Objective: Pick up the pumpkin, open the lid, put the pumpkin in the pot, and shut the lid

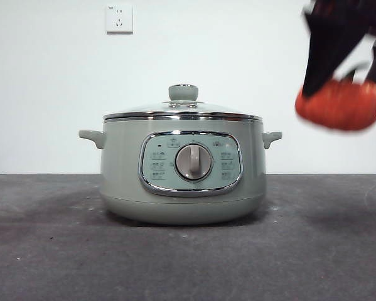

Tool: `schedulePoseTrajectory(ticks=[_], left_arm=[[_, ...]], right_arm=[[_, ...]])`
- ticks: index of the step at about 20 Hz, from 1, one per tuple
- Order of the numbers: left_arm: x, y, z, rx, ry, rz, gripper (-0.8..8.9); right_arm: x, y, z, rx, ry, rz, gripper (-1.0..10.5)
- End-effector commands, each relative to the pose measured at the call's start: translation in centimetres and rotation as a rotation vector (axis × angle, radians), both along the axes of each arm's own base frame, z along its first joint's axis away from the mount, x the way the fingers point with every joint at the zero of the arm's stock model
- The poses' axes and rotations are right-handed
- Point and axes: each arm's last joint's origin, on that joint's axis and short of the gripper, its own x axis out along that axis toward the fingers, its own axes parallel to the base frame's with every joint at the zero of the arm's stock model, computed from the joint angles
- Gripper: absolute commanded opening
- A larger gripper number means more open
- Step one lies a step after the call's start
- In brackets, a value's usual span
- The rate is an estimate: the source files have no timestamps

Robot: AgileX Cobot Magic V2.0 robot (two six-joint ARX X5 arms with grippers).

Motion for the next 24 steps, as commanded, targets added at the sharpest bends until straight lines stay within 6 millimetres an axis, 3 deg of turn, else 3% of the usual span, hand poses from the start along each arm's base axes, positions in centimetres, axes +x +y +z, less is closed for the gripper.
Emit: schedulePoseTrajectory(ticks=[1, 6, 13, 17, 24], left_arm=[[2.4, -1.3, 0.6, 0.015, -0.008, -0.027, 8.13], [8.1, -5.6, 1.1, 0.053, -0.041, -0.081, 8.13], [15.1, -12.2, -2.2, 0.161, -0.046, -0.117, 8.13], [17.1, -14.6, -5.1, 0.193, -0.049, -0.109, 8.13], [18.6, -16.4, -8.3, 0.251, -0.022, -0.101, 8.01]], right_arm=[[-1.9, -0.8, 1.9, 0.058, -0.080, -0.027, -0.1], [-5.0, -2.1, 4.3, 0.129, -0.202, -0.042, -0.1], [-6.6, -2.8, 5.0, 0.154, -0.243, -0.040, -0.1], [-6.7, -2.8, 5.1, 0.160, -0.243, -0.045, -0.1], [-6.7, -2.8, 5.1, 0.162, -0.242, -0.048, -0.1]])
